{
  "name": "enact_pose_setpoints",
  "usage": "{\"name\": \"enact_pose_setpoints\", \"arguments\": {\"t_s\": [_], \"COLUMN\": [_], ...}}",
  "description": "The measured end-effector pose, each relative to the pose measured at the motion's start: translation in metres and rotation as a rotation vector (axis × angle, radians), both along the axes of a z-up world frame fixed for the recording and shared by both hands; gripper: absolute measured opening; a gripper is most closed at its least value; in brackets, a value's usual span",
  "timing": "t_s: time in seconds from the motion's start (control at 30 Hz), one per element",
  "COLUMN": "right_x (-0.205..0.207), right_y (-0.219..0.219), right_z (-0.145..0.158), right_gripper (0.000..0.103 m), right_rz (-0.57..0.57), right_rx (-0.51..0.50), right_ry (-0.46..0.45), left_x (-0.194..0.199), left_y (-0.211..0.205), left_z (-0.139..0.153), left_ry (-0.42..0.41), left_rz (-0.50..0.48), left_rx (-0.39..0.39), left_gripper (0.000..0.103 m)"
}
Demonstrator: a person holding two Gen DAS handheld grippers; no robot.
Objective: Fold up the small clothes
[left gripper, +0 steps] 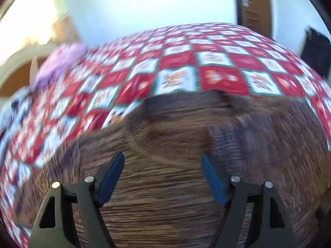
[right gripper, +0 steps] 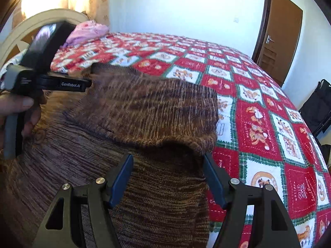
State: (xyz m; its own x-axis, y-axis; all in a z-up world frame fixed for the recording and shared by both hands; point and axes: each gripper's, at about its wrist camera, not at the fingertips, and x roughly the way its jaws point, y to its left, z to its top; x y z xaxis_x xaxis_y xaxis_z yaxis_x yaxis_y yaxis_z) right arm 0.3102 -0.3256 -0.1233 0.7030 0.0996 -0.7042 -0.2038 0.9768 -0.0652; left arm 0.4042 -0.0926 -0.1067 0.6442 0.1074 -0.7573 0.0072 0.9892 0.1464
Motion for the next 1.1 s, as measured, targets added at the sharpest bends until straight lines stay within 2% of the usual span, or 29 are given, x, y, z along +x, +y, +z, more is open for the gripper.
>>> {"name": "enact_pose_setpoints", "arguments": {"t_s": [0.1,0.27,0.3,0.33,0.37,0.4,0.43,0.47,0.5,0.53,0.57,0.67,0.77,0.9,0.93,0.97,1.03,1.07,1.1], "right_x": [0.002,0.009,0.009,0.008,0.01,0.012,0.015,0.018,0.019,0.022,0.022,0.016,0.009,0.007,0.008,0.008,0.004,0.0,-0.005], "right_y": [-0.007,-0.004,0.0,0.004,0.006,0.007,0.007,0.006,0.005,0.003,0.0,-0.011,-0.01,-0.009,-0.011,-0.012,-0.012,-0.011,-0.01], "right_z": [0.006,0.009,0.008,0.007,0.005,0.002,-0.001,-0.004,-0.006,-0.008,-0.007,0.002,0.0,-0.008,-0.007,-0.005,0.003,0.008,0.016], "right_gripper": [0.069,0.069,0.069,0.069,0.069,0.069,0.068,0.062,0.038,0.009,0.004,0.004,0.003,0.004,0.007,0.012,0.059,0.064,0.064], "right_rz": [-0.014,0.0,0.006,0.011,0.015,0.016,0.016,0.016,0.015,0.01,0.0,0.007,0.026,0.035,0.033,0.03,0.053,0.068,0.08], "right_rx": [-0.036,-0.119,-0.153,-0.191,-0.219,-0.235,-0.243,-0.251,-0.256,-0.262,-0.257,-0.166,-0.161,-0.162,-0.15,-0.138,-0.119,-0.109,-0.101], "right_ry": [-0.024,-0.028,-0.035,-0.039,-0.034,-0.028,-0.023,-0.016,-0.009,0.002,0.002,0.024,0.04,0.048,0.056,0.073,0.096,0.089,0.065], "left_x": [-0.012,-0.033,-0.034,-0.038,-0.038,-0.041,-0.042,-0.042,-0.041,-0.043,-0.044,-0.05,-0.059,-0.064,-0.065,-0.065,-0.066,-0.067,-0.067], "left_y": [0.018,-0.002,-0.009,-0.018,-0.025,-0.031,-0.035,-0.039,-0.04,-0.04,-0.041,-0.034,-0.031,-0.029,-0.028,-0.028,-0.026,-0.026,-0.025], "left_z": [-0.002,0.001,0.0,-0.003,-0.008,-0.009,-0.008,-0.007,-0.006,-0.003,0.0,0.008,0.009,-0.005,-0.006,-0.006,-0.003,0.0,0.002], "left_ry": [0.028,0.069,0.091,0.113,0.137,0.124,0.106,0.105,0.111,0.1,0.091,0.088,0.089,0.102,0.087,0.083,0.077,0.065,0.055], "left_rz": [0.004,-0.117,-0.139,-0.16,-0.185,-0.194,-0.208,-0.234,-0.249,-0.24,-0.243,-0.245,-0.265,-0.256,-0.258,-0.257,-0.253,-0.254,-0.258], "left_rx": [-0.063,-0.175,-0.196,-0.208,-0.213,-0.194,-0.175,-0.182,-0.197,-0.178,-0.153,-0.168,-0.163,-0.138,-0.142,-0.143,-0.141,-0.132,-0.125], "left_gripper": [0.079,0.077,0.073,0.063,0.057,0.053,0.038,0.027,0.016,0.004,0.003,0.003,0.003,0.003,0.004,0.004,0.006,0.006,0.006]}}
